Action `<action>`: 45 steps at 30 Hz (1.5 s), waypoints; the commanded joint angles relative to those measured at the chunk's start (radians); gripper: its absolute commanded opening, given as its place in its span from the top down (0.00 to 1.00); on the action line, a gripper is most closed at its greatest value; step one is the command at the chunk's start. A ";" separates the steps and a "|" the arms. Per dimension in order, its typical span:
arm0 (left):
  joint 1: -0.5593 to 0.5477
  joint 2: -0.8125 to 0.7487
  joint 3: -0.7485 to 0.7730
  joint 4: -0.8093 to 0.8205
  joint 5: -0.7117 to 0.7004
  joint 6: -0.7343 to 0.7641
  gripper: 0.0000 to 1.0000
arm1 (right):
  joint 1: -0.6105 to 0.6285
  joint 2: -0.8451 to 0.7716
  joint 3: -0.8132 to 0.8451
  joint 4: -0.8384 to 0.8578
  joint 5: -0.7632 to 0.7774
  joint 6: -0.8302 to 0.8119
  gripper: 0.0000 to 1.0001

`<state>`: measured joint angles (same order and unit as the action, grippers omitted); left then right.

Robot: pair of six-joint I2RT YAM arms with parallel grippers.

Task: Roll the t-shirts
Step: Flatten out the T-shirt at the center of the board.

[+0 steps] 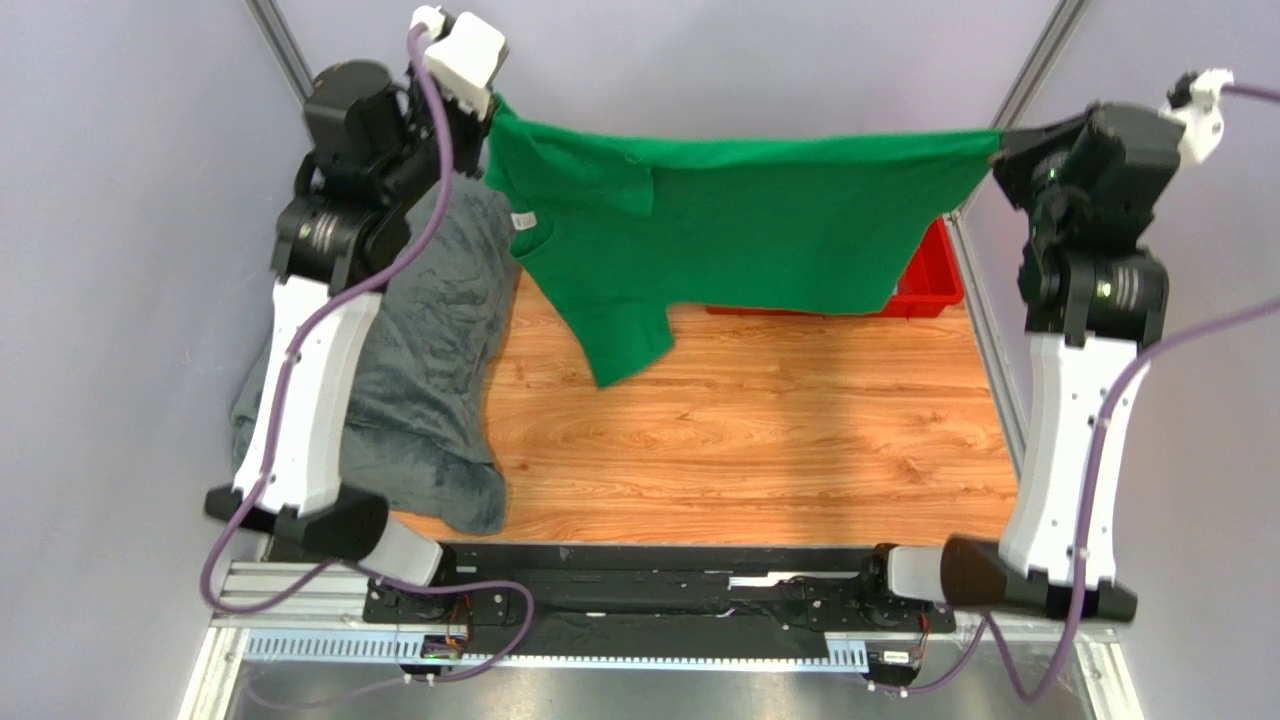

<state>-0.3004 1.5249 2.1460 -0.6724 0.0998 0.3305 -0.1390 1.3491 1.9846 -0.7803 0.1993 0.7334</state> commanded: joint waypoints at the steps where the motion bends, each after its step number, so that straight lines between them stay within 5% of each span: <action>1: 0.018 -0.227 -0.199 0.054 0.006 0.039 1.00 | -0.019 -0.207 -0.278 0.058 -0.006 0.004 1.00; 7: 0.020 -0.353 -0.324 0.014 0.031 0.019 1.00 | -0.066 -0.364 -0.484 0.046 -0.049 0.017 1.00; 20: 0.020 -0.462 -0.239 -0.001 0.055 -0.016 1.00 | -0.071 -0.375 -0.219 -0.056 -0.043 -0.017 1.00; 29: 0.020 -0.355 -0.268 0.140 0.028 0.005 1.00 | -0.071 -0.231 -0.187 0.059 -0.095 0.023 1.00; 35: 0.027 -0.122 -0.106 0.257 0.015 0.008 1.00 | -0.071 -0.039 -0.071 0.194 -0.158 0.055 1.00; 40: 0.085 0.015 0.201 0.211 0.035 -0.027 1.00 | -0.071 0.083 0.120 0.174 -0.161 0.061 1.00; 45: 0.113 -0.032 0.194 0.191 0.072 -0.044 1.00 | -0.073 0.050 0.162 0.131 -0.144 0.051 1.00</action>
<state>-0.2150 1.6146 2.3062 -0.5430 0.1585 0.3012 -0.2005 1.4857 2.0785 -0.6918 0.0288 0.7864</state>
